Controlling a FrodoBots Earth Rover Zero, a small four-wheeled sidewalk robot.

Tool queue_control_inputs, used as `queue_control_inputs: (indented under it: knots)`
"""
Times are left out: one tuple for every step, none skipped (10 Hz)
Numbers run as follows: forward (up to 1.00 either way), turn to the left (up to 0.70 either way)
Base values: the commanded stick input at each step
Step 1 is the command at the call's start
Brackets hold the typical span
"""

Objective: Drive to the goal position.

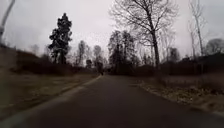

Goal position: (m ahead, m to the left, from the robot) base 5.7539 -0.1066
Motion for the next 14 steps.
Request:
queue_control_inputs:
  knots:
    - [0.45, 0.0]
    - [0.45, 0.0]
    - [0.45, 0.0]
    - [0.45, 0.0]
    - [0.45, 0.0]
    - [0.45, 0.0]
    - [0.45, 0.0]
    - [0.45, 0.0]
    - [0.45, 0.0]
    - [0.45, 0.0]
    - [0.45, 0.0]
    - [0.45, 0.0]
    - [0.45, 0.0]
    - [0.45, 0.0]
